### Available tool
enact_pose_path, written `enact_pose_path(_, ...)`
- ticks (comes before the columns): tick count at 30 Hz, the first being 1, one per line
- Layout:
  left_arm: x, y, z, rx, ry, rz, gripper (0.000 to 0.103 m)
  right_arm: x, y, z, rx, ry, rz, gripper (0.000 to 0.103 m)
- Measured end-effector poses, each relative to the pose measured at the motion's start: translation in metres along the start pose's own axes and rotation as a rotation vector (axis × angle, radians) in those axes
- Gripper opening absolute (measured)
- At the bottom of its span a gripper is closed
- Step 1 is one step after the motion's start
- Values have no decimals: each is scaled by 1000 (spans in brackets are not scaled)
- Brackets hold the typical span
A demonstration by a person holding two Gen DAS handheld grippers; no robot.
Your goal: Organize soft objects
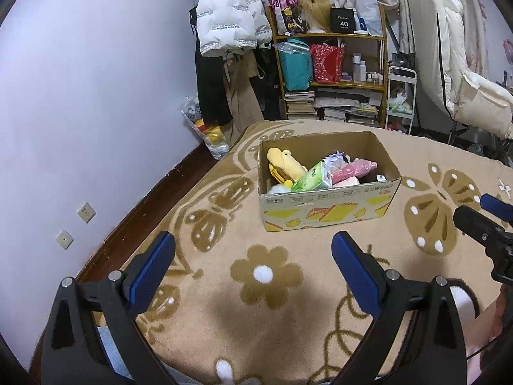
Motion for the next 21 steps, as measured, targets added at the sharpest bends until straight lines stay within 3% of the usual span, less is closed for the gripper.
enact_pose_path(10,0,-8,1,-7,11,27,97,-5,-5,-2,5,-11,-5,103)
enact_pose_path(21,0,-10,1,-9,14,5,97,-5,-7,-2,6,-5,-16,103)
Point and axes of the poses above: each gripper's, at about its wrist camera, not at the fingertips, and y roughly against the way its jaws point, x to its left, z to its top, the point moved 1 cm from there along -y, roughly the way its jaws point, and after that the axes turned 5 degrees about -x, right-handed, at the moved point
